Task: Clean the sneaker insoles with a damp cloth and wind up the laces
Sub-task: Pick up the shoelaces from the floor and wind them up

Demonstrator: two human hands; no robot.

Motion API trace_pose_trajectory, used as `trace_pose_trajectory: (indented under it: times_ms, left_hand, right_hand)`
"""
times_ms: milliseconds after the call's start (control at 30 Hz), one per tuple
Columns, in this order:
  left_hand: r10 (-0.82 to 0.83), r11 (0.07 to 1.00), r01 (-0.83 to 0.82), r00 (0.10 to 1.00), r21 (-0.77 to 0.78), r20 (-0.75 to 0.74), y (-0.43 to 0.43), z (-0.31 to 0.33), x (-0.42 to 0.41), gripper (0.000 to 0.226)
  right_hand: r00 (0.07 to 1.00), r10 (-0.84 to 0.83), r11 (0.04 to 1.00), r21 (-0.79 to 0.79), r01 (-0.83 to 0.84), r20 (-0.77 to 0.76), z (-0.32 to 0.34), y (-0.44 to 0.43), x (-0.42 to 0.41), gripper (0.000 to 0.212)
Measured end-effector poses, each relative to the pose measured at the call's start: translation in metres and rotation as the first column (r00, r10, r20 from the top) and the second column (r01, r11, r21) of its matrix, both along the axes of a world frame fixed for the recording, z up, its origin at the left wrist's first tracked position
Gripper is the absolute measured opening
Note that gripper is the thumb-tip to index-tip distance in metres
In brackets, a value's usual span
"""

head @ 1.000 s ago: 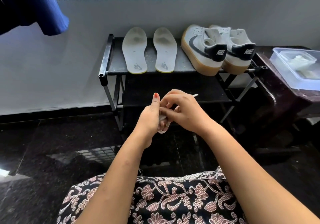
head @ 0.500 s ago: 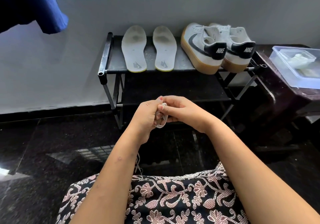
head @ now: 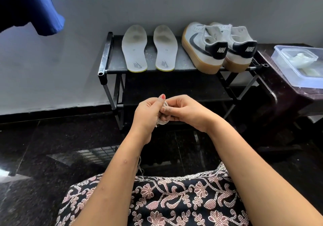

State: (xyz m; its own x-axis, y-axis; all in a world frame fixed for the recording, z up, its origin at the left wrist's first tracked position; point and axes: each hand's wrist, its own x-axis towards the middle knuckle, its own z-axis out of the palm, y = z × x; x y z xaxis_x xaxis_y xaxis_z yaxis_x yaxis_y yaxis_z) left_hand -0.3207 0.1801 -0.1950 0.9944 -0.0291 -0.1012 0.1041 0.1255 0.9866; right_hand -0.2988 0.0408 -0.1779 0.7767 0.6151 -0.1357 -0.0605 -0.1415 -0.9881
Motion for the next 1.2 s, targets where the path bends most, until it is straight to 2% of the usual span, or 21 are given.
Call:
trace_pose_trajectory:
  times_ms: [200, 300, 333, 400, 500, 633, 767, 867, 967, 1100, 1200]
  left_hand:
    - [-0.038, 0.982, 0.026, 0.997, 0.188, 0.06, 0.005, -0.002, 0.0, 0.051]
    - [-0.052, 0.976, 0.043, 0.998, 0.212, 0.037, 0.006, -0.003, -0.001, 0.029]
    - [-0.047, 0.973, 0.04, 0.999, 0.227, 0.026, 0.005, -0.004, -0.001, 0.024]
    - [-0.032, 0.962, 0.026, 0.999, 0.272, 0.017, 0.005, -0.006, 0.0, 0.026]
    - [-0.024, 0.919, -0.001, 0.998, 0.394, 0.059, 0.006, -0.008, 0.0, 0.027]
    - [-0.06, 0.759, -0.069, 0.983, 0.647, 0.175, 0.006, -0.006, 0.0, 0.024]
    - [-0.074, 0.673, -0.153, 0.96, 0.724, 0.272, 0.004, -0.009, -0.002, 0.022]
    - [-0.056, 0.666, -0.197, 0.948, 0.72, 0.312, 0.002, -0.01, -0.003, 0.017]
    - [-0.022, 0.713, -0.211, 0.947, 0.668, 0.322, 0.002, -0.012, -0.001, 0.018]
    - [-0.009, 0.763, -0.186, 0.955, 0.619, 0.298, 0.004, -0.013, 0.0, 0.02]
    - [0.011, 0.777, -0.194, 0.955, 0.599, 0.296, 0.006, -0.011, 0.002, 0.019]
  right_hand:
    - [0.956, -0.173, 0.956, -0.193, 0.221, 0.236, -0.007, 0.0, 0.005, 0.025]
    - [0.919, -0.204, 0.921, -0.252, 0.298, 0.339, -0.009, 0.002, 0.005, 0.012]
    - [0.908, -0.222, 0.911, -0.257, 0.324, 0.355, -0.008, 0.002, 0.004, 0.014]
    - [0.909, -0.246, 0.909, -0.245, 0.337, 0.338, -0.006, 0.003, 0.002, 0.03]
    - [0.92, -0.184, 0.924, -0.258, 0.282, 0.346, -0.004, 0.004, 0.0, 0.051]
    - [0.881, -0.1, 0.886, -0.361, 0.29, 0.463, -0.006, 0.009, 0.001, 0.026]
    - [0.884, -0.139, 0.86, -0.388, 0.331, 0.447, -0.008, 0.01, 0.002, 0.016]
    - [0.893, -0.207, 0.843, -0.39, 0.37, 0.4, -0.007, 0.01, 0.004, 0.012]
    - [0.946, -0.266, 0.882, -0.349, 0.316, 0.185, -0.003, 0.008, 0.002, 0.025]
    - [0.95, -0.241, 0.97, -0.078, 0.23, -0.196, 0.004, 0.003, 0.0, 0.03]
    - [0.93, -0.205, 0.974, 0.035, 0.226, -0.307, 0.006, 0.0, 0.001, 0.025]
